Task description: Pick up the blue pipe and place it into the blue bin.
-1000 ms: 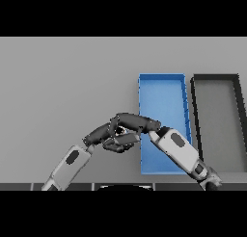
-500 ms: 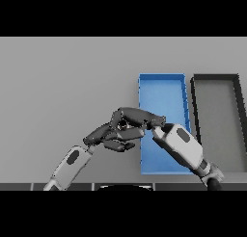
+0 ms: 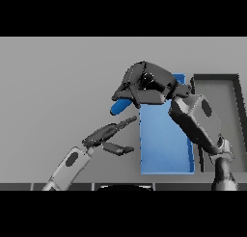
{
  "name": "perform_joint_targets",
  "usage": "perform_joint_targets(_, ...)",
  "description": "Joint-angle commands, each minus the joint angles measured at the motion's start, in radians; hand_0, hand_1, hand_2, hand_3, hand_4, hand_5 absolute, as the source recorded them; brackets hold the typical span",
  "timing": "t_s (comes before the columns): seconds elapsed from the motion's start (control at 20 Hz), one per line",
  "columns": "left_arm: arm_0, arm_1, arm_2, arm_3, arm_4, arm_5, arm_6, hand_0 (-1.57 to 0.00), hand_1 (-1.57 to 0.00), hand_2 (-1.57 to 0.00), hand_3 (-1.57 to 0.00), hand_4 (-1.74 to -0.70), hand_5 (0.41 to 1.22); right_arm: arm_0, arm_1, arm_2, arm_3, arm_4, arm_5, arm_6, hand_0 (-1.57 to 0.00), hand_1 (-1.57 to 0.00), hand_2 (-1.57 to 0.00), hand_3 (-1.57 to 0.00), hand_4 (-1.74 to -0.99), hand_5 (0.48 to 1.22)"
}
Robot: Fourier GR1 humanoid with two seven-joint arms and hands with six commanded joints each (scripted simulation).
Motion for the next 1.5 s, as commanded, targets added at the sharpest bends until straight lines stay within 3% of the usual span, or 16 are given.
perform_joint_targets(0.0,0.001,0.001,-0.002,0.001,-0.003,0.000,-0.005,0.00,0.00,0.00,0.00,-0.91,0.499,-0.031,-0.014,-0.015,0.019,-0.002,-0.030,-0.002,-1.57,-1.57,-1.57,-1.57,-1.727,1.113)
perform_joint_targets(0.15,0.005,0.009,0.007,-0.004,0.012,-0.010,-0.002,0.00,0.00,0.00,0.00,-0.91,0.491,-0.104,-0.071,-0.057,0.196,0.055,-0.068,-0.025,-1.57,-1.57,-1.57,-1.57,-1.734,1.127)
perform_joint_targets(0.4,0.000,0.010,0.021,-0.003,0.028,-0.012,0.007,0.00,0.00,0.00,0.00,-0.91,0.489,-0.015,-0.128,-0.054,0.364,0.123,-0.087,-0.019,-1.57,-1.57,-1.57,-1.57,-1.739,1.124)
perform_joint_targets(0.65,0.007,0.005,0.017,-0.007,0.031,-0.011,0.028,0.00,0.00,0.00,0.00,-0.89,0.478,0.132,-0.150,-0.008,0.394,0.153,-0.150,0.017,-1.57,-1.57,-1.57,-1.57,-1.740,1.121)
perform_joint_targets(0.95,0.012,0.001,0.009,-0.003,0.011,0.000,-0.002,0.00,0.00,0.00,0.00,-0.88,0.463,0.301,-0.164,0.075,0.375,0.146,-0.244,0.157,-1.57,-1.57,-1.57,-1.57,-1.741,1.122)
perform_joint_targets(1.15,0.006,-0.005,0.017,0.004,0.021,0.002,0.016,0.00,0.00,0.00,0.00,-0.88,0.460,0.383,-0.184,0.142,0.378,0.157,-0.246,0.226,-1.57,-1.57,-1.57,-1.57,-1.591,1.114)
perform_joint_targets(1.2,-0.001,-0.007,0.017,-0.001,0.026,-0.001,0.024,0.00,0.00,0.00,0.00,-0.89,0.457,0.389,-0.191,0.175,0.385,0.149,-0.261,0.245,-1.57,-1.57,-1.57,-1.33,-1.599,1.110)
perform_joint_targets(1.25,0.004,0.000,0.018,-0.006,0.029,-0.004,0.025,0.00,0.00,0.00,0.00,-0.89,0.455,0.386,-0.210,0.222,0.402,0.118,-0.290,0.245,-1.56,-1.46,-1.39,-1.12,-1.547,1.133)
perform_joint_targets(1.35,0.011,0.000,0.013,-0.005,0.022,-0.003,0.019,0.00,0.00,0.00,0.00,-0.89,0.454,0.359,-0.235,0.301,0.444,0.040,-0.318,0.241,-1.04,-0.93,-0.89,-0.72,-1.455,1.164)
perform_joint_targets(1.45,0.006,0.001,0.016,-0.004,0.024,-0.005,0.022,0.00,0.00,0.00,0.00,-0.89,0.454,0.339,-0.262,0.378,0.460,-0.017,-0.339,0.245,-0.67,-0.60,-0.57,-0.46,-1.338,1.157)
